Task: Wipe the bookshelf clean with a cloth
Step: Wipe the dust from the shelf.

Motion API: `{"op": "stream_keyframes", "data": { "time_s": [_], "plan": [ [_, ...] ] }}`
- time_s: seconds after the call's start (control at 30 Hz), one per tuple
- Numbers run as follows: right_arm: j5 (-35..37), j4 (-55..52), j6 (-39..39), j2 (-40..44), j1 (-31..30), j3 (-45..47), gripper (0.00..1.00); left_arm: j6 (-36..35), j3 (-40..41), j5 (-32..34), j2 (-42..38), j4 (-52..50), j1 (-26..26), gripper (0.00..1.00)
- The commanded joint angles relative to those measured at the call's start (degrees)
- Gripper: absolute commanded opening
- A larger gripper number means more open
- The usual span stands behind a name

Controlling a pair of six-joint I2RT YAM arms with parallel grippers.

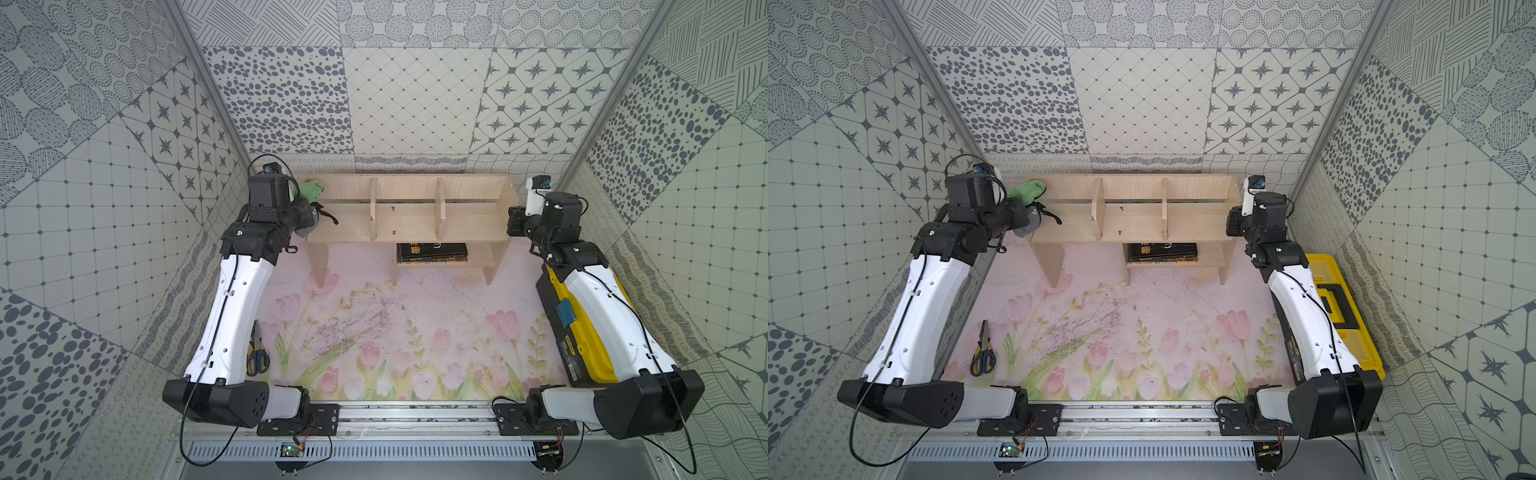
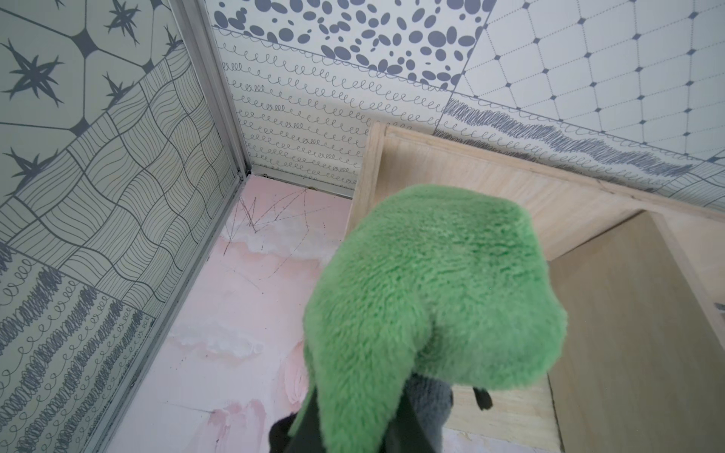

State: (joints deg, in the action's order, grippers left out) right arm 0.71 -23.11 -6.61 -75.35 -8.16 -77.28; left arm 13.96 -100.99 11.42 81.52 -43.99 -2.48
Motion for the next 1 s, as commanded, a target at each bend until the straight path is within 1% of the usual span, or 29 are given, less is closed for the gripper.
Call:
{"op": "stream_keyframes", "data": {
  "time_s": [0.0, 0.07, 0.17, 0.23, 0.43, 0.5, 0.63, 0.8, 0.87, 0.97],
  "plan": [
    [-14.0, -2.0, -7.9, 0.4, -2.9, 1.5, 0.0, 4.2, -7.6, -3.8, 6.7, 1.1, 1.8, 0.0],
    [-14.4, -1.9, -8.0, 0.1, -3.0, 1.5, 0.0, 5.4, -10.9, -10.6, 9.3, 2.7, 1.8, 0.0],
    [-14.2, -1.8, -8.0, -0.4, -3.0, 1.5, 0.0, 8.6, -13.0, -16.7, 10.7, 6.8, 0.4, 0.0],
    [-13.9, -1.8, -8.1, -0.9, -3.0, 1.3, 0.0, 9.5, -14.3, -19.4, 11.4, 8.5, -1.8, 0.0],
    [-14.2, -2.3, -8.2, -2.2, -3.1, 0.4, 0.0, 8.6, -14.9, -22.7, 14.5, 12.6, -10.2, 0.0],
    [-14.3, -3.0, -7.9, -2.2, -3.1, 0.0, 0.0, 7.0, -15.6, -23.3, 16.1, 13.3, -12.9, 0.0],
    [-13.9, -4.7, -8.1, -1.3, -3.1, -0.6, 0.0, 3.7, -21.1, -23.8, 21.1, 10.1, -18.4, 0.0],
    [-14.8, -5.7, -10.2, -1.7, -3.3, -2.1, 0.0, -6.1, -32.6, -18.6, 29.1, 1.6, -26.4, 0.0],
    [-14.9, -5.8, -10.8, -1.8, -3.5, -1.9, 0.0, -8.0, -38.1, -17.3, 33.4, -0.6, -28.4, 0.0],
    [-15.2, -6.1, -11.3, -2.1, -3.8, -1.9, 0.0, -8.4, -47.1, -17.8, 39.8, -3.2, -29.9, 0.0]
  ]
}}
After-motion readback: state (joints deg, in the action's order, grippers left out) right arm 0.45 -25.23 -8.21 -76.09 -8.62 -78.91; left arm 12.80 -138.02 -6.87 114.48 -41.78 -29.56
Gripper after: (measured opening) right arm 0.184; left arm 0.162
